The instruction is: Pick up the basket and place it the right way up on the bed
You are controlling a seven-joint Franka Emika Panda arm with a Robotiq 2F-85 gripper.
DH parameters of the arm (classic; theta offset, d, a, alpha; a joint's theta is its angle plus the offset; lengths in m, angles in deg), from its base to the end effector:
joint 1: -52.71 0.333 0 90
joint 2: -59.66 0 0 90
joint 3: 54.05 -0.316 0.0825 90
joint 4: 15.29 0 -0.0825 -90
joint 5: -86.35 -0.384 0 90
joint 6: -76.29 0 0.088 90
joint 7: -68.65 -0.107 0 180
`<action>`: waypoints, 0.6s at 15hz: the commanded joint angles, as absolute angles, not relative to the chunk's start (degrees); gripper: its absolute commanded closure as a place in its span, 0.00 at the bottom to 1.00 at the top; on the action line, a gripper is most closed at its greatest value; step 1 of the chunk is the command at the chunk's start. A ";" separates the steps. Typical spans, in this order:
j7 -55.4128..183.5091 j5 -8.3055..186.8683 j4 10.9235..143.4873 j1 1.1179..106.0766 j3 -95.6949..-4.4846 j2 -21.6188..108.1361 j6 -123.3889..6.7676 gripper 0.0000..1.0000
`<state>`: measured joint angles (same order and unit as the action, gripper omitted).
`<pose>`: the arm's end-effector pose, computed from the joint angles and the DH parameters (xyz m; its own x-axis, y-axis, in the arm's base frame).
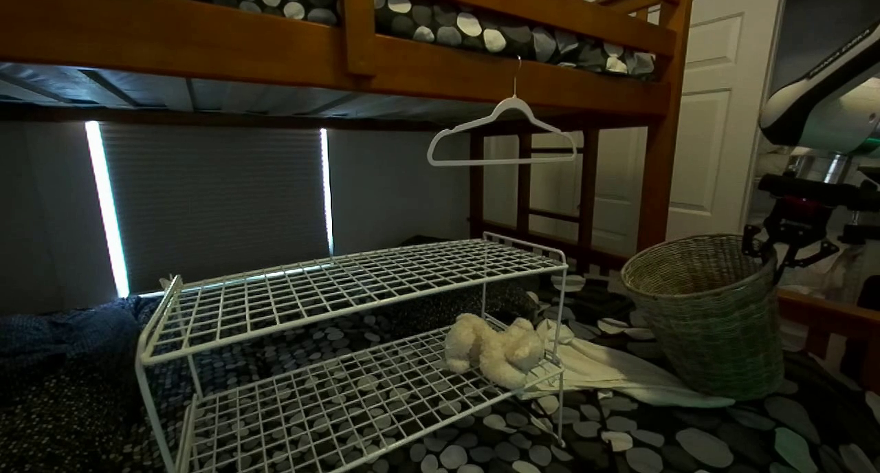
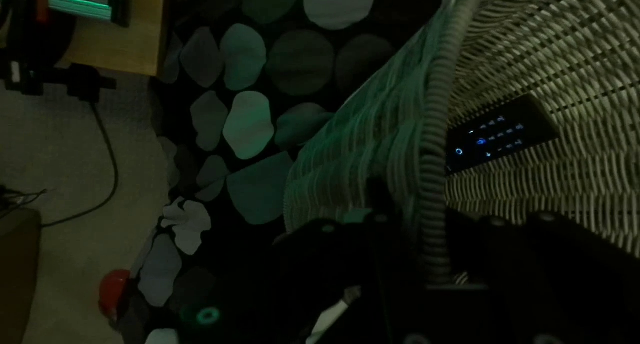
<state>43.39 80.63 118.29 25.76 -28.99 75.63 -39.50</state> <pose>0.2827 -0.3607 0.4337 0.2022 -0.9687 -0.1437 -0.9713 -0.1796 -0.1561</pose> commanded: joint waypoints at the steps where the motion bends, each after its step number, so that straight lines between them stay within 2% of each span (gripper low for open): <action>1: 43.70 76.96 115.86 24.86 -28.41 74.49 -39.97 0.98; 9: 40.75 78.81 115.35 24.49 -29.64 75.27 -39.42 0.98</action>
